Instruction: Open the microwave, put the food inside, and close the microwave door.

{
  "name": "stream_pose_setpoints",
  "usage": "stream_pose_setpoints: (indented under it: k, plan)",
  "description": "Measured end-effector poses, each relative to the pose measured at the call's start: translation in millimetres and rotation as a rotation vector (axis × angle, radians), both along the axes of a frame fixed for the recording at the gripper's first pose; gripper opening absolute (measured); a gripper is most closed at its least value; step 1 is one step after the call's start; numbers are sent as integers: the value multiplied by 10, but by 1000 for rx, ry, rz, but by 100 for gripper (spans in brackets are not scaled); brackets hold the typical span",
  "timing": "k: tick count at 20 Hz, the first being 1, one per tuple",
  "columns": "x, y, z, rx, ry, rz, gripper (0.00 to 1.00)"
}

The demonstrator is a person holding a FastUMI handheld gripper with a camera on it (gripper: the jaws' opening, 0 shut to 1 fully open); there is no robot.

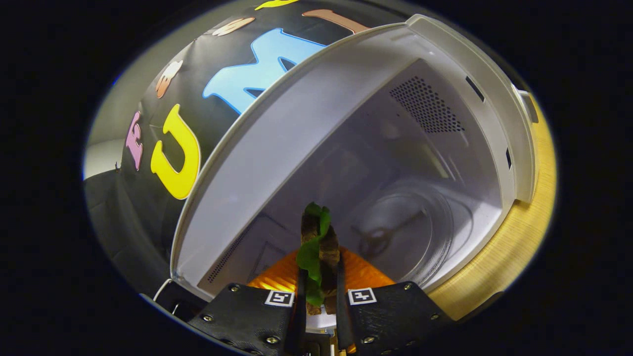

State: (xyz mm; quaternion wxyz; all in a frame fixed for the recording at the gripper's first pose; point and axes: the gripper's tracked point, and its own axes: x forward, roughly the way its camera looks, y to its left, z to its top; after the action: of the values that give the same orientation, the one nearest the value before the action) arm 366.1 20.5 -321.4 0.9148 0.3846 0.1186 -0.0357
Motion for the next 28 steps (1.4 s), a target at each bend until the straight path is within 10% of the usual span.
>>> stream_pose_setpoints:
  k: [10,17,28]
  plan:
    - [-27,-657,-53,-353,11,-186,70]
    - [-370,-428,206,-457,-39,-110,70]
    - [-2278,97,591,-518,-138,118,70]
